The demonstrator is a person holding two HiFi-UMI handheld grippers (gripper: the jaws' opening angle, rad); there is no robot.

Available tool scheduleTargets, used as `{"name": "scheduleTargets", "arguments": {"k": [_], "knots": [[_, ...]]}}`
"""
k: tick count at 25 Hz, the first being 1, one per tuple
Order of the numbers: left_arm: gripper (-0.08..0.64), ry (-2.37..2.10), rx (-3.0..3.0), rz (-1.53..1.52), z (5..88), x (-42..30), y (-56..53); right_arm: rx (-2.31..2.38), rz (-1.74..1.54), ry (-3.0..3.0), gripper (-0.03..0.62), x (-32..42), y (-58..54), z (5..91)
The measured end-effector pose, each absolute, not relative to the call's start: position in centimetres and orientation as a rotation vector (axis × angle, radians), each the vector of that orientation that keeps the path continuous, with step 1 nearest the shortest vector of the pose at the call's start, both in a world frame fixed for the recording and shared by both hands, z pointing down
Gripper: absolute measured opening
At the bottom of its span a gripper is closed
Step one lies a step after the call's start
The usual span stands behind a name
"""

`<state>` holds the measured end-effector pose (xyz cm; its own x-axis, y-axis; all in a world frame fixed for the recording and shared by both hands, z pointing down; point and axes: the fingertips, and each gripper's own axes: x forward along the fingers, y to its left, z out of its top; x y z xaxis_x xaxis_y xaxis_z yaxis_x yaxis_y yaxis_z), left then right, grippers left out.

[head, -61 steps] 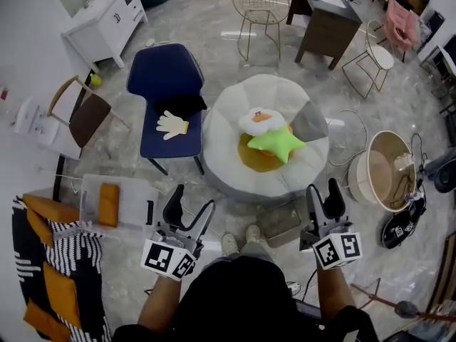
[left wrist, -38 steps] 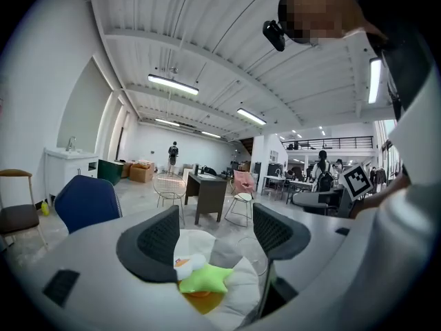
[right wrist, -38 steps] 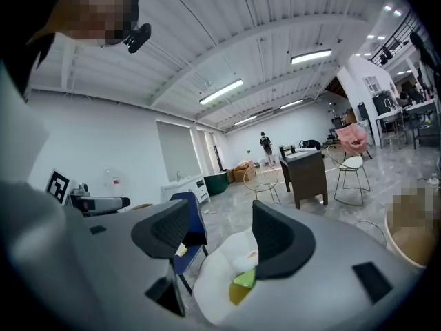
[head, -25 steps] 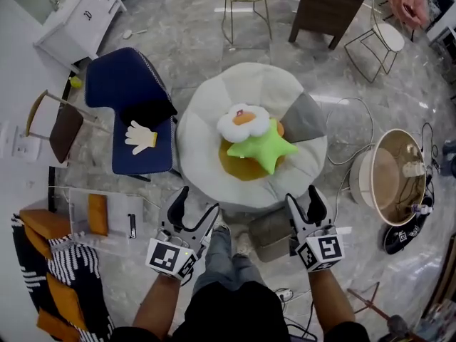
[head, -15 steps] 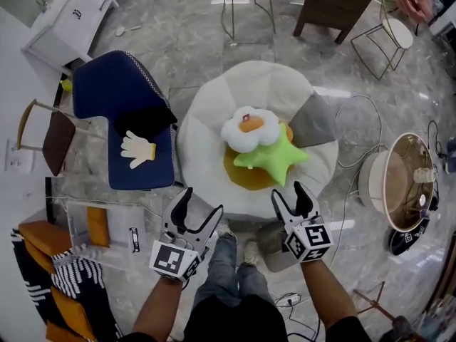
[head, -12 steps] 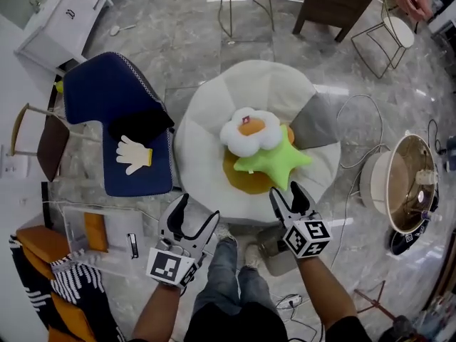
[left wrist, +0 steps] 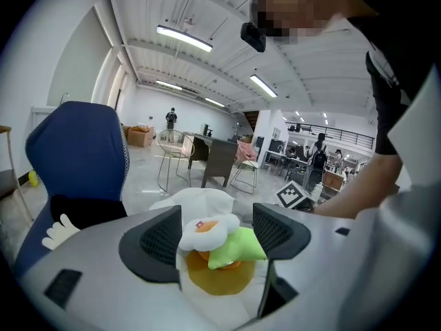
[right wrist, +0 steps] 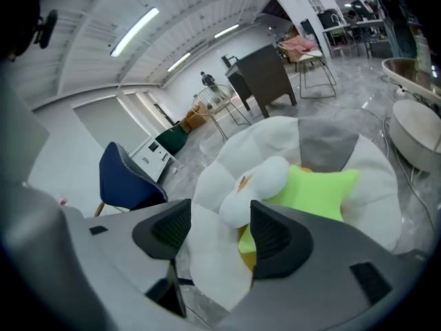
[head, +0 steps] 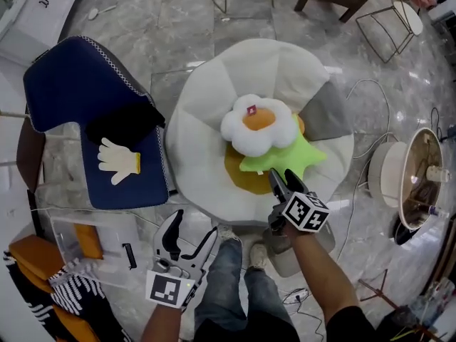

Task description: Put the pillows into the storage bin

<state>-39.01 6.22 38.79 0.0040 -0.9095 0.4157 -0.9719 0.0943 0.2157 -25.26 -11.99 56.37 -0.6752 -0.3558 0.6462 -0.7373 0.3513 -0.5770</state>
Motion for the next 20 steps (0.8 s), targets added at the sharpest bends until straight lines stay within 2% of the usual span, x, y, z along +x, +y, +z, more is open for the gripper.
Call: {"name": "scheduleTargets", "arguments": {"k": [9, 20], "knots": [[0.339, -1.947, 1.728, 0.171, 43.3, -42.4, 10.3, 1.133, 1.501, -2.023, 0.304, -29.1, -14.3, 65.9], [0.339, -1.959, 1.586, 0.162, 45.2, -43.6, 14.8, 1.27, 1.587, -1.797, 0.328, -31.5, -15.2, 71.2]]}}
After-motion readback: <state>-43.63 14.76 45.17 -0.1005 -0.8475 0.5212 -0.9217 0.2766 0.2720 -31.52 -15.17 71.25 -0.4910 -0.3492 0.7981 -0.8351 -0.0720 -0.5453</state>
